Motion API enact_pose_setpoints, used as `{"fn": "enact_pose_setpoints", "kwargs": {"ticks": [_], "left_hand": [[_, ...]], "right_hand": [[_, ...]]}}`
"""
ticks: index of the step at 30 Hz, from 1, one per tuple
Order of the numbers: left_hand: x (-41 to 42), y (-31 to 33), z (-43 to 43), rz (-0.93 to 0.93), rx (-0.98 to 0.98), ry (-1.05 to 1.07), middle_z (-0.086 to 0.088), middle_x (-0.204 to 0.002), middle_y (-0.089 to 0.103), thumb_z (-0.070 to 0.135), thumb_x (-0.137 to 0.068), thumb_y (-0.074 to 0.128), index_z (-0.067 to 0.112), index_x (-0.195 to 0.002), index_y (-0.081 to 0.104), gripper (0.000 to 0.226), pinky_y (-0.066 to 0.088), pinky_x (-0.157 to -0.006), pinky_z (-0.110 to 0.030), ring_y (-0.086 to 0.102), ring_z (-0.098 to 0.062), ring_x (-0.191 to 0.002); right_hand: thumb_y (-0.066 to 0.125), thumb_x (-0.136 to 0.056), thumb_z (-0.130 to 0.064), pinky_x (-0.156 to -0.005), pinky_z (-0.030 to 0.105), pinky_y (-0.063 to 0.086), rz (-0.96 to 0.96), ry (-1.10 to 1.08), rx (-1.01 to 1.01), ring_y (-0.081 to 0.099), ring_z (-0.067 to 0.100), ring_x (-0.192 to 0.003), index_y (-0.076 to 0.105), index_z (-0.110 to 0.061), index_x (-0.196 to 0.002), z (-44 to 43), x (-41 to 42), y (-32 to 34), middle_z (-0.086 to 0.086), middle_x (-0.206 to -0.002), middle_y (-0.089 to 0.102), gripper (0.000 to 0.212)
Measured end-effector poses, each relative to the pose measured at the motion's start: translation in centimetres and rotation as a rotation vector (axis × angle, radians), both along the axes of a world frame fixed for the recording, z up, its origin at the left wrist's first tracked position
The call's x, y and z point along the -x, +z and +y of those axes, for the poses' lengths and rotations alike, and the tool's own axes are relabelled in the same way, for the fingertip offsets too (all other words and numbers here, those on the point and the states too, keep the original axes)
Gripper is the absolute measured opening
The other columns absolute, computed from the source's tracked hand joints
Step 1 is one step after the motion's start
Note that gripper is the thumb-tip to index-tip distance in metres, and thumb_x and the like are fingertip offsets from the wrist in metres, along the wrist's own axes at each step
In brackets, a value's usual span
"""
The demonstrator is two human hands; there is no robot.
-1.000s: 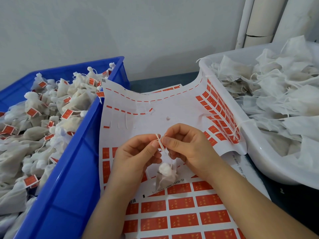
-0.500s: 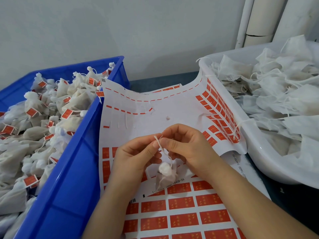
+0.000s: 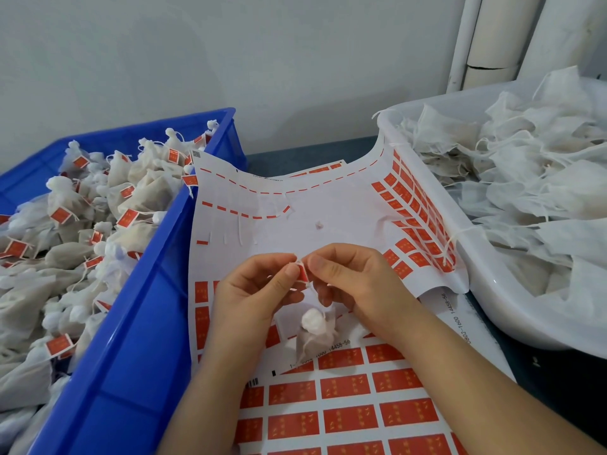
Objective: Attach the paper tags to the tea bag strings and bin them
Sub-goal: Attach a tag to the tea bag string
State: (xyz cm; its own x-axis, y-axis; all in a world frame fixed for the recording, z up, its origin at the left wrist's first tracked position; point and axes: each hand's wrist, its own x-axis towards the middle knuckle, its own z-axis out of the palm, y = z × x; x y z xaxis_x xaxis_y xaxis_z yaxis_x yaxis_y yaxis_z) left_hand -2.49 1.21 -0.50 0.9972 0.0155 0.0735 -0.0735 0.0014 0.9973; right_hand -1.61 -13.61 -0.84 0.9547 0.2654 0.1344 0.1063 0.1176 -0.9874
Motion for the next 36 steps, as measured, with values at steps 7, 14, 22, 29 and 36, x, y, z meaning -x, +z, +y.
{"fn": "enact_pose_setpoints", "kwargs": {"ticks": [7,14,22,29,36], "left_hand": [[-0.18,-0.07,-0.05,-0.017,-0.034,0.07,0.004,-0.071,0.072,0.039,-0.057,0.067,0.036,-0.071,0.074,0.016,0.052,-0.053,-0.015,0.069,-0.014,-0.063],[-0.09,-0.05,-0.01,-0.031,-0.033,0.075,0.004,-0.071,0.073,0.04,-0.056,0.067,0.038,-0.07,0.074,0.016,0.052,-0.053,-0.016,0.07,-0.014,-0.064],[-0.07,-0.11,-0.04,-0.034,-0.051,0.051,0.003,-0.07,0.072,0.033,-0.063,0.064,0.037,-0.069,0.074,0.013,0.052,-0.054,-0.015,0.069,-0.014,-0.063],[-0.3,-0.5,-0.07,-0.031,-0.109,0.004,0.001,-0.069,0.071,0.033,-0.066,0.061,0.021,-0.075,0.068,0.016,0.051,-0.054,-0.015,0.068,-0.014,-0.062],[-0.4,-0.78,-0.2,-0.077,-0.154,0.0,0.003,-0.074,0.072,0.031,-0.07,0.06,0.018,-0.083,0.066,0.019,0.052,-0.057,-0.015,0.07,-0.014,-0.068]], "right_hand": [[0.064,-0.084,-0.016,-0.058,0.012,0.048,-0.02,-0.071,0.051,0.059,0.0,-0.057,0.07,-0.02,-0.086,-0.02,-0.11,-0.2,-0.015,-0.064,0.066,0.007],[0.065,-0.084,-0.018,-0.057,0.011,0.046,-0.032,-0.089,0.064,0.058,-0.001,-0.057,0.069,-0.019,-0.087,0.06,-0.19,-0.3,-0.016,-0.063,0.065,0.005],[0.065,-0.084,-0.016,-0.057,0.011,0.047,-0.059,-0.1,0.068,0.057,-0.003,-0.056,0.066,-0.021,-0.083,0.08,-0.22,-0.32,-0.018,-0.06,0.063,0.005],[0.064,-0.085,-0.015,-0.058,0.008,0.045,-0.165,-0.136,0.165,0.058,-0.004,-0.062,0.062,-0.027,-0.078,0.38,-0.43,-0.57,-0.019,-0.064,0.062,0.014],[0.064,-0.086,-0.017,-0.065,0.011,0.048,-0.214,-0.222,0.228,0.059,-0.002,-0.071,0.061,-0.025,-0.081,0.73,-0.23,-0.83,-0.015,-0.073,0.061,0.009]]}}
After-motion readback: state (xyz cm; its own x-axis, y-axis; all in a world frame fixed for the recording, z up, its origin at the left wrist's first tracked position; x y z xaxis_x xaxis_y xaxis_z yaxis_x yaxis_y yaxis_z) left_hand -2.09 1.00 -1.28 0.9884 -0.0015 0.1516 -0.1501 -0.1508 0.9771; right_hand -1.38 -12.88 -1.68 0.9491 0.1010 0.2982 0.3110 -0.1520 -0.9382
